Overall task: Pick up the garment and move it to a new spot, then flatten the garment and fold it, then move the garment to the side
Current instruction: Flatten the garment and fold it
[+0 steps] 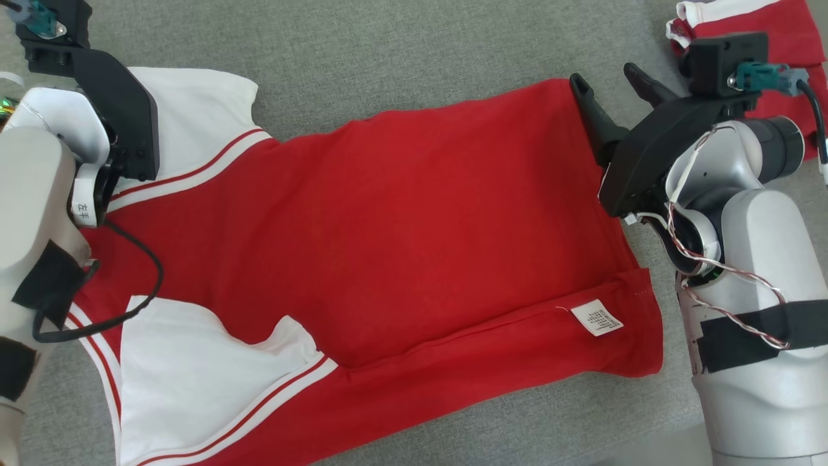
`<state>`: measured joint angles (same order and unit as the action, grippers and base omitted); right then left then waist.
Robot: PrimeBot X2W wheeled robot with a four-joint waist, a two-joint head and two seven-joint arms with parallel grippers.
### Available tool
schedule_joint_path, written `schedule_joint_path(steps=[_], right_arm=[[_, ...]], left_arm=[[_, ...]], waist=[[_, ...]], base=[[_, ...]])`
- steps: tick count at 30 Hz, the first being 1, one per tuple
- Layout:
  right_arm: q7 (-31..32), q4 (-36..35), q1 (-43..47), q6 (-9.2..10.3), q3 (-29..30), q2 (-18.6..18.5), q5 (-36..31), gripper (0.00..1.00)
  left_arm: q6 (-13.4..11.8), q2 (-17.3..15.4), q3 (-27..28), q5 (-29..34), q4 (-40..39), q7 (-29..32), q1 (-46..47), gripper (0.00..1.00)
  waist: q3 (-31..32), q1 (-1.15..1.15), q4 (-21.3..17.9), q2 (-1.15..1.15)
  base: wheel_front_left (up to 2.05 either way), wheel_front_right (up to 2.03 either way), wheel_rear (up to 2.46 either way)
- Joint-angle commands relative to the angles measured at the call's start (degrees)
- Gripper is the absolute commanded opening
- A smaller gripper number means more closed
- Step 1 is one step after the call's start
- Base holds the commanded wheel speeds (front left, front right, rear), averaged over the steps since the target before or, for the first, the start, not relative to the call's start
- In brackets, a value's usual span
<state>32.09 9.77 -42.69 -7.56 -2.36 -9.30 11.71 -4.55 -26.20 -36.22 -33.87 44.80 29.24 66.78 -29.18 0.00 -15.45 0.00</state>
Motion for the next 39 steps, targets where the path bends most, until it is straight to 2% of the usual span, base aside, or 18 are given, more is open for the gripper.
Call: schedule_joint_path(steps=[1, 8, 19, 26, 27, 30, 32, 33, 34, 39], right_arm=[[0.59, 0.23, -1.00, 0.14, -0.04, -0.31, -0.45, 1.00], [7.86, 4.13, -4.77, 0.14, 2.24, -1.42, -2.29, 1.00], [18.51, 11.74, -12.53, 0.14, -1.08, -2.64, -3.17, 1.00], [16.19, 15.79, -12.98, 0.14, -3.08, -2.95, -4.38, 1.00], [15.41, 16.50, -13.07, 0.14, -3.47, -2.97, -4.46, 0.96], [14.42, 18.79, -13.42, 0.14, -4.80, -3.11, -4.16, 0.49], [13.78, 19.86, -13.55, 0.14, -5.56, -3.16, -3.54, 0.35], [13.35, 20.20, -13.70, 0.14, -6.13, -3.34, -3.33, 0.25], [12.99, 20.54, -13.73, 0.14, -6.63, -3.49, -3.07, 0.00], [10.64, 20.85, -14.01, 0.14, -7.44, -3.96, -2.33, 0.00]], left_arm=[[0.17, -0.84, -0.31, -0.16, 0.61, 0.48, -2.29, 0.00], [0.26, -1.28, -0.52, -0.40, -1.50, 0.61, -2.05, 0.00], [0.53, -2.12, -0.97, -0.89, -4.01, 1.14, -2.22, 0.00], [0.32, -1.67, -1.36, -1.12, -5.23, 1.65, -1.48, 0.00], [0.27, -1.70, -1.43, -1.10, -5.33, 1.67, -1.38, 0.00], [0.16, -1.92, -1.59, -1.07, -5.58, 1.79, -1.08, 0.00], [0.11, -1.92, -1.65, -1.20, -5.65, 1.86, -0.95, 0.00], [0.08, -1.90, -1.67, -1.24, -5.66, 1.84, -0.83, 0.00], [0.07, -1.88, -1.69, -1.31, -5.69, 1.77, -0.78, 0.00], [0.36, -1.69, -1.07, -1.77, -6.55, 0.10, -0.44, 0.00]], waist=[[-0.20, 0.00, 0.18, 0.00], [-0.53, 0.00, 0.83, 0.00], [-1.38, 0.00, 1.99, 0.00], [-2.17, 0.00, 2.59, 0.00], [-2.30, 0.00, 2.63, 0.00], [-2.68, 0.00, 2.65, 0.00], [-2.82, 0.00, 2.65, 0.00], [-2.88, 0.00, 2.64, 0.00], [-2.88, 0.00, 2.62, 0.00], [-2.73, 0.00, 2.68, 0.00]], base=[[0.00, 0.00, 0.00], [0.00, 0.00, 0.00], [0.00, 0.00, 0.00], [0.00, 0.00, 0.00], [0.00, 0.00, 0.00], [0.00, 0.00, 0.00], [0.00, 0.00, 0.00], [0.00, 0.00, 0.00], [0.00, 0.00, 0.00], [0.00, 0.00, 0.00]])
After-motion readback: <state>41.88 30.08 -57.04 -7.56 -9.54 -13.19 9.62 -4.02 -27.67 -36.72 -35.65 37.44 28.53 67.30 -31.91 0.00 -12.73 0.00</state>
